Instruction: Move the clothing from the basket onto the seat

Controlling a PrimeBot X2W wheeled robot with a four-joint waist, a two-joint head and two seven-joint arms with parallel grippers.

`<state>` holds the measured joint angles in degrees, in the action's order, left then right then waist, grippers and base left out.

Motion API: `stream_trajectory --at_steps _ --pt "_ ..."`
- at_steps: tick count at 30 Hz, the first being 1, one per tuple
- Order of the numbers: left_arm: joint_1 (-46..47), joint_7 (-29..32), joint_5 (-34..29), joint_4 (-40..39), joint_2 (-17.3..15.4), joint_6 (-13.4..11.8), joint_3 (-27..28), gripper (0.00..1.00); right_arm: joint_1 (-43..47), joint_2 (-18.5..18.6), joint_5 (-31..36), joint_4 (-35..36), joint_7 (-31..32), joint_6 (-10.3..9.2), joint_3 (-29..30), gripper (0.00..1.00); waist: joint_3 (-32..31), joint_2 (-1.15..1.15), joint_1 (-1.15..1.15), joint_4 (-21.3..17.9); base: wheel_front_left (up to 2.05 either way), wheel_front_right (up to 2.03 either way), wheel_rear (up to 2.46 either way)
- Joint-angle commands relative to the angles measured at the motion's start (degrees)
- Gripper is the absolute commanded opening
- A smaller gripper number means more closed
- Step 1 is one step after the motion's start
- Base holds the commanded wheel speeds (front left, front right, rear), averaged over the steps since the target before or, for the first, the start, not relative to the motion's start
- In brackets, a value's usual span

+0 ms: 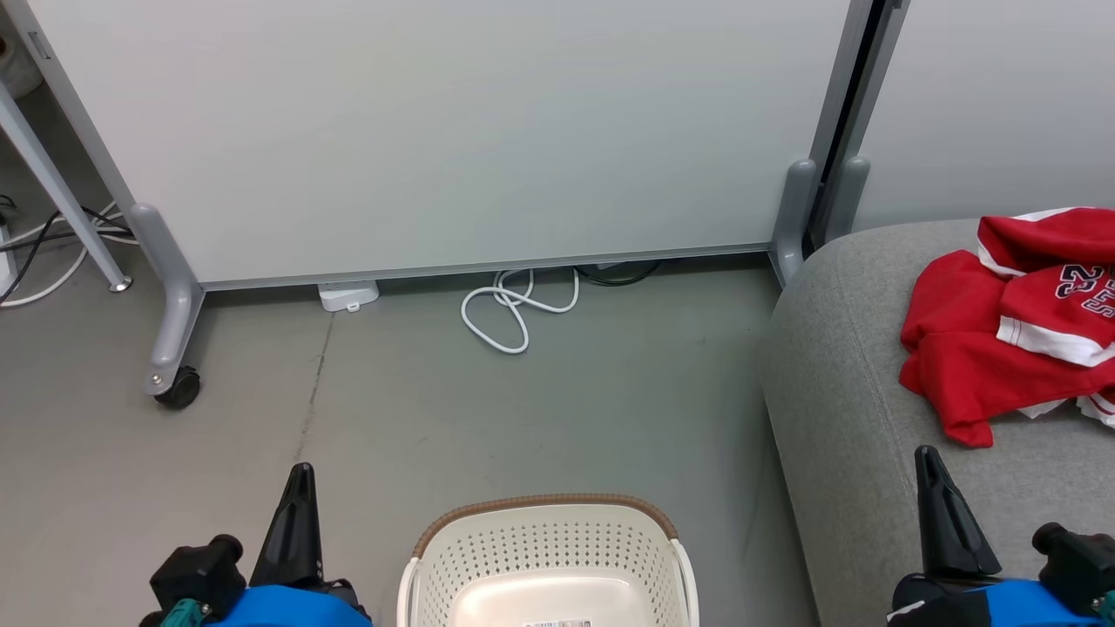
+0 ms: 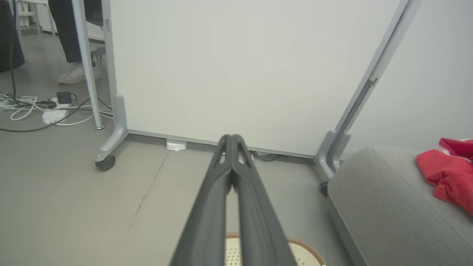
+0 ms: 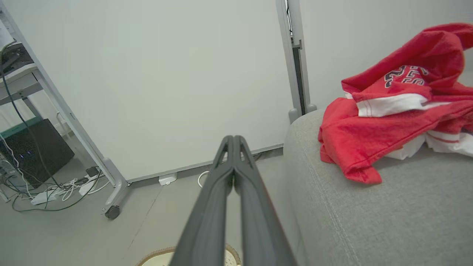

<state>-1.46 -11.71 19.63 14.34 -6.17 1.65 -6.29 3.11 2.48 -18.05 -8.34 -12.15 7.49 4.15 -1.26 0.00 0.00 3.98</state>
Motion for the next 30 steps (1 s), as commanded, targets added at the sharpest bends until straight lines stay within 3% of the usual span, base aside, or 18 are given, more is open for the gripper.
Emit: stream_trajectory --at_steps 1,30 --pt "1.9 0.6 3.4 -0.9 0.1 0.4 0.8 0.00 -1.7 0.2 -3.6 0.5 0.7 0.00 0.3 0.00 0.0 0.00 0.00 -0.1 0.00 0.00 0.00" --pt "4.2 6.9 28.2 -0.8 1.2 2.4 5.2 0.00 -4.7 0.3 -29.0 -1.6 7.1 0.00 1.0 0.00 0.4 0.00 0.00 -1.0 0.00 0.00 0.00"
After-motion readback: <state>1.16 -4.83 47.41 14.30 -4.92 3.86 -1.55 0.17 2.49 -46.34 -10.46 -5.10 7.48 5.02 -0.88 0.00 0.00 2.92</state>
